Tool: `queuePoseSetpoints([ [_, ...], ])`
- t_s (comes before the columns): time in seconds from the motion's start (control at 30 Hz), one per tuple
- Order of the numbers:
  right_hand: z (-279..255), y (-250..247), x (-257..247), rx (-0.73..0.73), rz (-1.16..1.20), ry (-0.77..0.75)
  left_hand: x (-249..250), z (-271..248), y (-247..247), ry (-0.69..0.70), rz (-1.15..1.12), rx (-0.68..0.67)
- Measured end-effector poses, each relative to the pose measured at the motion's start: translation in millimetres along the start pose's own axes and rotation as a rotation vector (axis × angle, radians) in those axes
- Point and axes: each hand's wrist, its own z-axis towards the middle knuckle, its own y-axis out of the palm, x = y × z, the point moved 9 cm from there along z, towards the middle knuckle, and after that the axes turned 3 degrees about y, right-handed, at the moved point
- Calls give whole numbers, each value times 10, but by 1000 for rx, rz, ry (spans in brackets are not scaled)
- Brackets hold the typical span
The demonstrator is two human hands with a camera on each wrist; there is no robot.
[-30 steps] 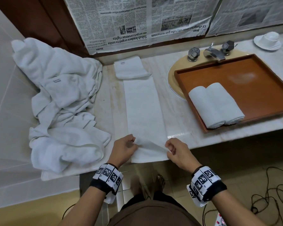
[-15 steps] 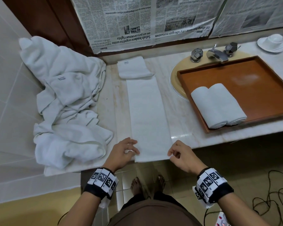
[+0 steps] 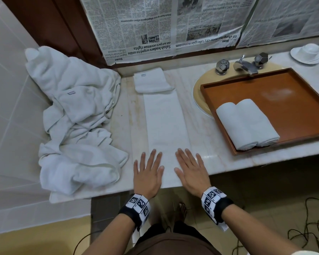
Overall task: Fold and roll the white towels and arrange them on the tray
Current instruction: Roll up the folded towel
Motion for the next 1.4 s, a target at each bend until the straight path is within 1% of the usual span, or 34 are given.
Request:
queuePoseSetpoints([
  [0.07,-4,-17,205,-13,-26,47,-102,-31,14,-66,-13,-3],
  [0.13,11,-86,414,-15,-15,136,-150,-43,3,-103,-39,-9],
  [0.2,56,-197,451,12,25,201,-112,11,-19,-132,-92,-9],
  [0.23,98,-270,343,36,55,186,-50,60,-28,-130,-115,-5],
  [0.3,211,-312,-11,53,96,76,119,172,-21,-96,-119,-3],
  [0.37,318,-197,-246,18,96,-9,217,264,12,-90,-96,-25],
  [0.4,355,-132,-268,-5,83,-23,219,282,29,-97,-76,-35],
  [0.47,398,-73,-149,-38,46,-14,143,283,41,-121,-58,-33],
  [0.57,409,-137,156,-23,15,-1,-64,228,-17,-176,-72,20],
  [0.63,445,-213,363,-36,33,50,-173,223,-52,-217,-103,31],
  [0.7,492,-366,437,-7,76,92,-175,257,-105,-222,-123,39],
  [0.77,574,-480,334,11,117,68,-55,344,-143,-172,-128,29],
  [0.87,770,-475,60,-16,113,-38,150,567,-128,-102,-95,-4],
  [0.93,919,-385,-53,-57,88,-89,170,739,-85,-114,-66,-40],
  [1.03,1142,-289,-85,-98,47,-120,92,969,-97,-152,-32,-46],
  [1.27,1739,-458,-76,-102,-1,-151,-105,1453,-247,-231,-71,-23],
  [1.33,1882,-483,-26,-111,-17,-143,-168,1542,-283,-247,-73,-25],
  [1.4,1928,-486,93,-112,-21,-83,-190,1583,-315,-246,-87,-48],
])
